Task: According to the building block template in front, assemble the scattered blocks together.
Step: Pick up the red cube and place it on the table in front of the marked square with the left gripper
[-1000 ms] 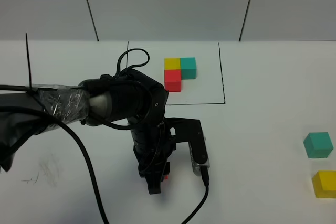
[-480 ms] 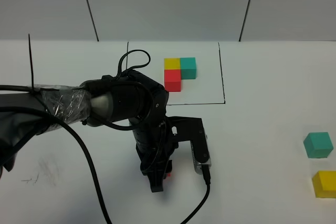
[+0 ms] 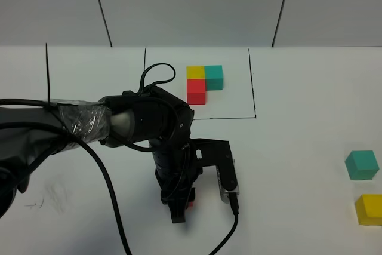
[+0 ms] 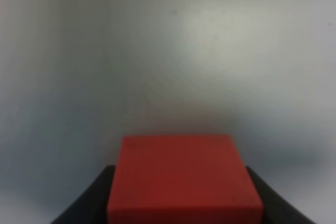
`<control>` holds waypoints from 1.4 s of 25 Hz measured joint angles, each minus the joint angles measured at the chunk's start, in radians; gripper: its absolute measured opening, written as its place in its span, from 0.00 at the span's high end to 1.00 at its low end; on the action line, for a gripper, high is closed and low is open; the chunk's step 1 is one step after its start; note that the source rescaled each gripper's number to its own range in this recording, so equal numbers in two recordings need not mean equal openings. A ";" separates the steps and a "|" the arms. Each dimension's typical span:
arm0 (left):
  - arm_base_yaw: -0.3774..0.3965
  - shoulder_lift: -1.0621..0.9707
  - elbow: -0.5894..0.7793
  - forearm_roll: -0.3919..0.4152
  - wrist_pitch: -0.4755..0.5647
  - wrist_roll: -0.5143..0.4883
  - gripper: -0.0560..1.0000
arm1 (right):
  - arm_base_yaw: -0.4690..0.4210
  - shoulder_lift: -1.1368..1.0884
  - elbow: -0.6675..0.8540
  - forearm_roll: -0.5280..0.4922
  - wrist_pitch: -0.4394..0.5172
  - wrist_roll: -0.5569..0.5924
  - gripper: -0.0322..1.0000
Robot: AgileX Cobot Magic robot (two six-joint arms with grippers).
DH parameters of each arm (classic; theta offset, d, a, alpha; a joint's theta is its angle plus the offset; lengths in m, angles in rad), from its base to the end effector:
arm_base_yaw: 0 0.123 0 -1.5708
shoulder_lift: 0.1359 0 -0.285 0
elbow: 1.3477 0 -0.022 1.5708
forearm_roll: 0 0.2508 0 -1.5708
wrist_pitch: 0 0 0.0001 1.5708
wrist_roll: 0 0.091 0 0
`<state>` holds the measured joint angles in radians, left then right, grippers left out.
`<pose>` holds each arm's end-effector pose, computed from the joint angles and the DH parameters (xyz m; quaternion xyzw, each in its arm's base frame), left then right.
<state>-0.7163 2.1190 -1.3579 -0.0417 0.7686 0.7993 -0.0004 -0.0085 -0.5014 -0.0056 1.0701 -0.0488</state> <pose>0.3010 -0.2655 0.1143 0.6756 0.7343 -0.0128 0.0647 -0.0067 -0.0004 0.2769 -0.0205 0.8529 -0.0156 0.5215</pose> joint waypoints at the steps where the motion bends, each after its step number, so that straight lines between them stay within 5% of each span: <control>1: 0.000 0.002 0.000 -0.001 -0.002 0.000 0.33 | 0.000 0.000 0.000 0.000 0.000 0.000 0.97; 35: 0.000 0.030 -0.013 -0.016 0.004 0.004 0.33 | 0.000 0.000 0.000 0.000 0.000 0.000 0.97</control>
<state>-0.7163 2.1491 -1.3712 -0.0579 0.7726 0.8038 -0.0004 -0.0085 -0.5014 -0.0056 1.0701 -0.0488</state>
